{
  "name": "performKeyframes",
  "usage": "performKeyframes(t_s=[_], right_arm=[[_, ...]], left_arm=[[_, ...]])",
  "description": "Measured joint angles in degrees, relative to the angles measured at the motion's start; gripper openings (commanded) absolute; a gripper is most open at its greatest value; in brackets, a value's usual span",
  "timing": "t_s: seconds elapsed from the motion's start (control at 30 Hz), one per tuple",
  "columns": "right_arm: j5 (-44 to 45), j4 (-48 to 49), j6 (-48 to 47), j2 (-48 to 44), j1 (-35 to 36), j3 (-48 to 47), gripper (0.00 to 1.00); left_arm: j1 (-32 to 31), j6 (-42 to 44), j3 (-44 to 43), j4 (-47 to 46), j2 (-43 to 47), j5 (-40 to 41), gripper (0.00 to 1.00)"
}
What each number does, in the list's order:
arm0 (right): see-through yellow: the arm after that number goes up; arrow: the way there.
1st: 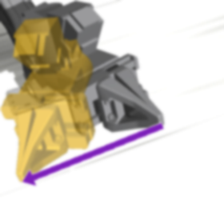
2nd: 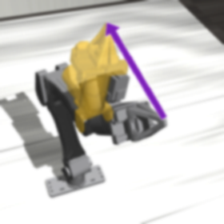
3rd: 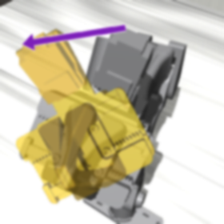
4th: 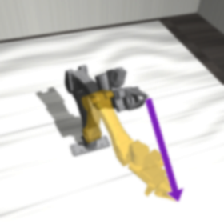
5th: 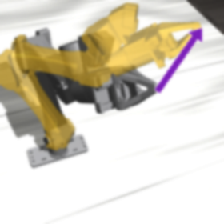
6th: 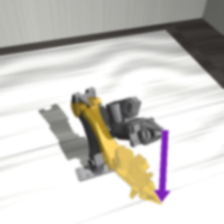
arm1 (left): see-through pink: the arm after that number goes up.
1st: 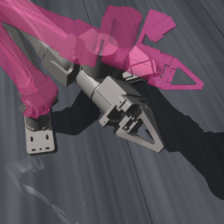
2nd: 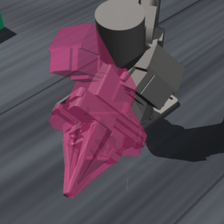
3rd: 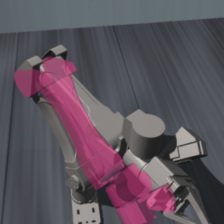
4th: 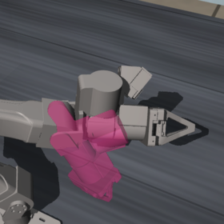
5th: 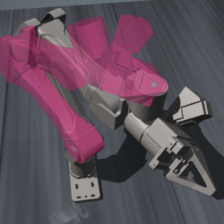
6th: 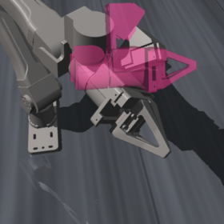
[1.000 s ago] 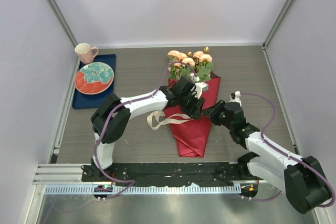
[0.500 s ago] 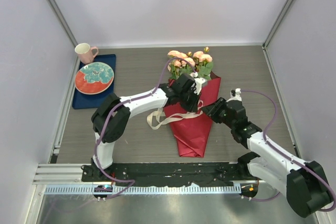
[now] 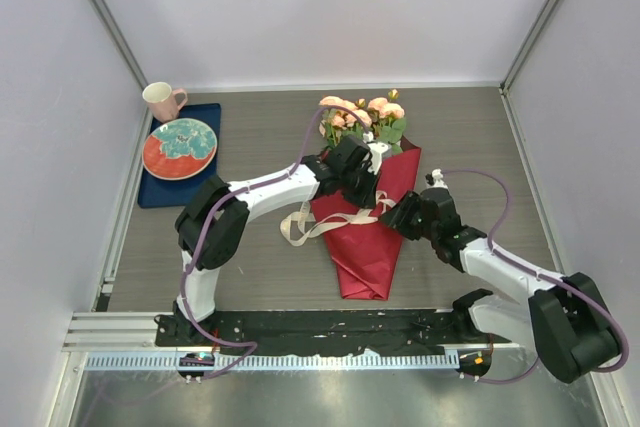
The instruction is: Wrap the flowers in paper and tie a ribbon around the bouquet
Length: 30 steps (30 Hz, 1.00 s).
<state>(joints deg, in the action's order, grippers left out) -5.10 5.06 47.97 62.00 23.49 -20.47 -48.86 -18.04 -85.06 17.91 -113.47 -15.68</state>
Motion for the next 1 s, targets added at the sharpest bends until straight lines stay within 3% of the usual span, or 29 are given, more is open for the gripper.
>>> performKeyframes(t_s=[0.3,0.47,0.5,0.53,0.63,0.87,0.97,1.0], right_arm=[[1.8,1.0,-0.5,4.8,0.0,-3.8,0.46],[3.8,1.2,-0.8,7.4,0.0,-4.7,0.42],[4.3,1.3,-0.9,8.0,0.0,-4.9,0.39],[4.8,1.5,-1.0,8.6,0.0,-5.0,0.26],[5.4,2.0,-2.0,10.5,0.1,-5.5,0.0],[1.1,-9.2,-0.8,6.4,0.9,-7.7,0.0],[-0.4,-16.2,0.2,1.7,1.2,-7.7,0.0],[-0.4,-18.4,0.4,0.2,1.3,-7.7,0.0]], left_arm=[[0.0,-1.0,0.0,0.0,-0.1,-0.9,0.01],[0.0,-1.2,0.0,-0.1,-0.1,-1.1,0.01],[0.0,-1.3,0.0,-0.1,-0.1,-1.2,0.02],[0.0,-1.3,0.0,-0.1,-0.1,-1.4,0.01],[0.0,-1.5,0.0,-0.1,-0.1,-1.5,0.03],[0.6,-3.1,0.0,-0.1,-0.1,-2.0,0.06],[1.0,-4.3,-0.7,0.1,-0.7,-2.8,0.19],[1.1,-4.6,-1.3,0.3,-1.1,-3.1,0.33]])
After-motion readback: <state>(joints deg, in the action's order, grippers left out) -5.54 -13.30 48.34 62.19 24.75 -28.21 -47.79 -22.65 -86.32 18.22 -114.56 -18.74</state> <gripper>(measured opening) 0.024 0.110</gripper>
